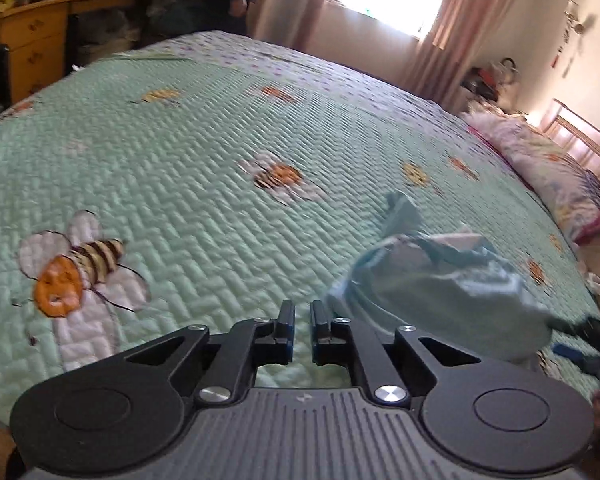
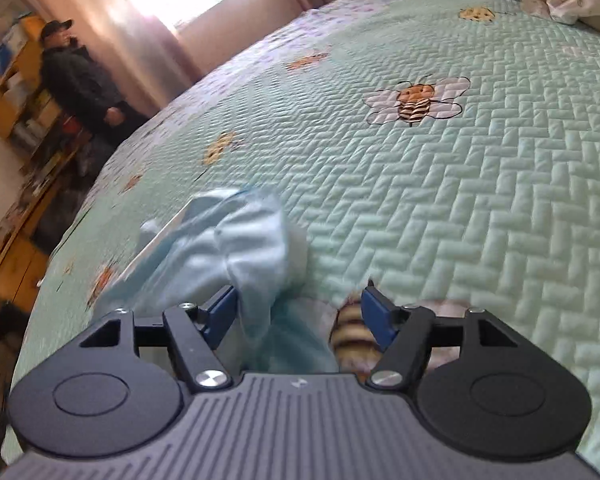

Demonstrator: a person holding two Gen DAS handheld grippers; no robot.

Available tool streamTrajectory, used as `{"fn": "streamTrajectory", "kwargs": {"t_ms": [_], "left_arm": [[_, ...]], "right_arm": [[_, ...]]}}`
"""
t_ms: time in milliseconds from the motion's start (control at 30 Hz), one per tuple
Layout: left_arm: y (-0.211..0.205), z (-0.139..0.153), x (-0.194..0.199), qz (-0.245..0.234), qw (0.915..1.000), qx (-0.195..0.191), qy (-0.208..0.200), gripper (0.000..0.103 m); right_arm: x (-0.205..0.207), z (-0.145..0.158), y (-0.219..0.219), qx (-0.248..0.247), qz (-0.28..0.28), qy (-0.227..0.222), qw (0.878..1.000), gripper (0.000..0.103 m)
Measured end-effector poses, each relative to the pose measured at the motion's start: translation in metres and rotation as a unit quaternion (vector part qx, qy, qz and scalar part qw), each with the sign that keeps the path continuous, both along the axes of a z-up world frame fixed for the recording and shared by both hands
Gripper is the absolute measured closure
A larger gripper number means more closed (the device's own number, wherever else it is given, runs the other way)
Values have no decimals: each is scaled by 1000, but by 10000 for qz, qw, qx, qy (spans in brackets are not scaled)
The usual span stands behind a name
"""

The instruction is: Fold clothes

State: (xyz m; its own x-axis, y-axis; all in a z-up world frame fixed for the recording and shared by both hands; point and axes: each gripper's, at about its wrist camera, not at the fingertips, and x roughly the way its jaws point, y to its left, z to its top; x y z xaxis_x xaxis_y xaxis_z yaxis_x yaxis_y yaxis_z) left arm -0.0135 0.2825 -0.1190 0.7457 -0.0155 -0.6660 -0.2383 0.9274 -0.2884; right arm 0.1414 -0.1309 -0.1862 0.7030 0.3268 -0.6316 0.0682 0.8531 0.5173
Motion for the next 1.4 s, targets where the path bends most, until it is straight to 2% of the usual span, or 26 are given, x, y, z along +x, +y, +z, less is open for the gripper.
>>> {"fn": "streamTrajectory", "kwargs": {"t_ms": [100, 133, 167, 200, 233, 300, 333, 400, 433, 500, 567, 600, 633, 667, 733, 800, 867, 933, 1000, 1133, 1233, 1400], "left_arm": [[-1, -3, 0, -31, 10000, -68, 43, 90], [0, -4, -1, -18, 10000, -85, 48, 88], [2, -5, -2, 0, 9999, -103, 53, 86], [4, -6, -3, 34, 9999, -129, 60, 83], [7, -7, -4, 79, 9998, -160, 73, 83], [14, -9, -5, 181, 9994, -260, 113, 83], [17, -10, -6, 233, 9991, -329, 126, 83], [21, -11, -8, 296, 9987, -408, 123, 83], [22, -10, -9, 308, 9986, -410, 109, 83], [25, -9, -11, 323, 9987, -396, 67, 83], [26, -7, -13, 350, 9987, -376, 36, 83], [27, -8, -13, 359, 9986, -377, 32, 83], [28, -9, -13, 359, 9985, -402, 50, 83], [28, -11, -12, 350, 9984, -430, 78, 83], [24, -17, -9, 293, 9983, -476, 154, 83], [17, -21, -5, 158, 9983, -519, 217, 83], [9, -24, -2, -11, 9984, -514, 255, 80], [-1, -27, 5, -194, 9984, -439, 298, 75], [-11, -31, 16, -364, 9981, -342, 366, 74], [-35, -43, 44, -747, 9962, -46, 442, 71], [-50, -53, 61, -916, 9943, 142, 532, 69], [-60, -68, 76, -962, 9930, 136, 673, 66]], "right_arm": [[27, -12, 6, 345, 136, 388, 9986, 32], [33, -14, 9, 425, 127, 492, 9978, 40], [36, -12, 12, 569, 232, 366, 9974, 52], [39, -10, 16, 699, 331, 236, 9967, 89], [40, -1, 22, 713, 385, 70, 9967, 98], [39, 21, 39, 725, 644, -405, 9945, 98], [37, 33, 47, 879, 876, -636, 9902, 98], [26, 60, 65, 1471, 1537, -1022, 9717, 98], [13, 74, 77, 1717, 2097, -1222, 9548, 98], [-15, 98, 101, 2022, 3248, -1515, 9114, 98], [-49, 108, 120, 1789, 4271, -1565, 8724, 98], [-63, 105, 126, 1563, 4571, -1435, 8637, 97], [-74, 98, 130, 1254, 4787, -1237, 8601, 94], [-80, 89, 131, 984, 4868, -1042, 8617, 92], [-85, 68, 131, 390, 4837, -522, 8728, 85], [-82, 50, 119, 290, 4593, -107, 8878, 82], [-79, 38, 99, 568, 4211, 69, 9052, 72], [-76, 33, 86, 727, 3764, 18, 9236, 59], [-69, 32, 76, 727, 3342, -40, 9397, 58], [-59, 25, 50, 749, 2589, 27, 9630, 50], [-56, 13, 37, 1063, 2227, 127, 9690, 50], [-54, -2, 15, 1352, 1823, 256, 9736, 47]]}}
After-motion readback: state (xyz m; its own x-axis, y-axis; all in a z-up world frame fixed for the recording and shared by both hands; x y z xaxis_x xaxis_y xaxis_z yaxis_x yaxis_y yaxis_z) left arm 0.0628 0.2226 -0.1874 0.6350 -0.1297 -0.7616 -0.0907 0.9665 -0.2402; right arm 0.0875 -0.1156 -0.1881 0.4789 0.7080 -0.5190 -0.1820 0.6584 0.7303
